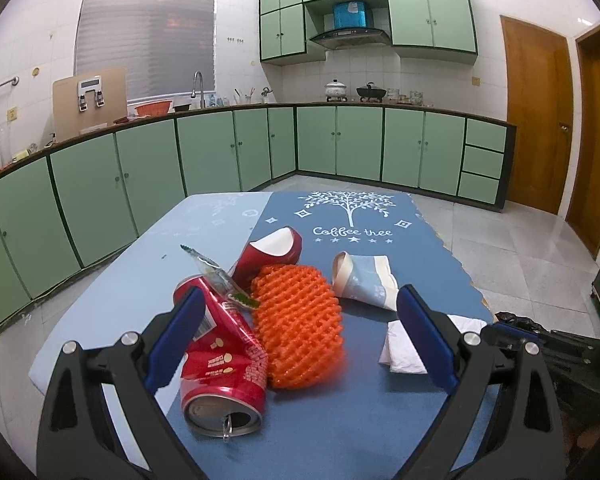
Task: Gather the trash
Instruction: 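Grasp the white paper towel with the right tool, then carry the paper towel toward the bin with the right tool while the left tool approaches the blue cup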
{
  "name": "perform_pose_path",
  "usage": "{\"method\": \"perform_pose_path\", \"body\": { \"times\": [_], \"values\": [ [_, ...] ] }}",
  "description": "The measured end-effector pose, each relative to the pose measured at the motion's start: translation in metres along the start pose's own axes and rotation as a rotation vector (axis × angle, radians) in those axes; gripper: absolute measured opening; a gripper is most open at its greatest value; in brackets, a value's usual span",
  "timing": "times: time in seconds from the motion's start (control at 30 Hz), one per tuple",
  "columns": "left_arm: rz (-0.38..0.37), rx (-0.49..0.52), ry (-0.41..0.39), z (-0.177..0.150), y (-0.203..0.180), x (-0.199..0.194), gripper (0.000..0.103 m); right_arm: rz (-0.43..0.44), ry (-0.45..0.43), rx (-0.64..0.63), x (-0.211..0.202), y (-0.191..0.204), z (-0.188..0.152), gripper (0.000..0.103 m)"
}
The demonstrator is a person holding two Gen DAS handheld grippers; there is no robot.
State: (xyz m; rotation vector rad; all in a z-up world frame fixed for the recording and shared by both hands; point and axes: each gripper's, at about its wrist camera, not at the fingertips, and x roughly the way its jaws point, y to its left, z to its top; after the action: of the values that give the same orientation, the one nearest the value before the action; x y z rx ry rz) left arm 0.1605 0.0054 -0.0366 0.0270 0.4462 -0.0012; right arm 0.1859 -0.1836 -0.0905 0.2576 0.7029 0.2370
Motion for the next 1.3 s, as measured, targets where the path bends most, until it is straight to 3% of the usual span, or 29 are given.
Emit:
{"method": "perform_pose_path", "body": {
  "times": [0.03,0.2,0.3,0.37,0.47,0.53,0.7,0.87,1.0,1.3],
  "values": [
    [0.0,0.001,0.0,0.0,0.0,0.0,0.093,-0.016,-0.002,-0.008,-0.001,0.001,-0.002,0.051],
    [-0.003,0.002,0.001,-0.001,0.0,-0.001,0.093,-0.049,0.024,-0.002,0.006,-0.005,-0.005,0.054],
    [-0.003,0.0,0.001,-0.002,0.0,-0.001,0.093,-0.036,0.052,0.009,0.016,-0.008,-0.007,0.04],
    [-0.001,-0.004,0.003,-0.002,0.0,0.0,0.093,-0.033,0.063,-0.002,0.02,-0.006,-0.008,0.019],
    [-0.003,-0.003,0.01,-0.003,0.0,0.004,0.093,-0.037,0.069,-0.008,0.022,-0.006,-0.011,0.006],
    [-0.005,0.001,0.015,-0.004,-0.001,0.005,0.093,-0.023,0.059,0.011,0.019,-0.009,-0.011,0.002],
    [-0.034,-0.006,0.019,-0.002,-0.011,0.011,0.093,-0.052,-0.04,0.022,-0.008,-0.015,0.0,0.002],
    [-0.096,-0.003,0.013,0.007,-0.037,0.022,0.092,-0.103,-0.126,0.084,-0.04,-0.045,0.013,0.002],
    [-0.117,0.015,0.031,0.012,-0.06,0.044,0.076,-0.126,-0.147,0.11,-0.049,-0.063,0.016,0.002],
    [-0.059,-0.026,0.124,0.0,-0.072,0.092,0.073,-0.131,-0.146,0.123,-0.043,-0.073,0.013,0.002]
  ]
}}
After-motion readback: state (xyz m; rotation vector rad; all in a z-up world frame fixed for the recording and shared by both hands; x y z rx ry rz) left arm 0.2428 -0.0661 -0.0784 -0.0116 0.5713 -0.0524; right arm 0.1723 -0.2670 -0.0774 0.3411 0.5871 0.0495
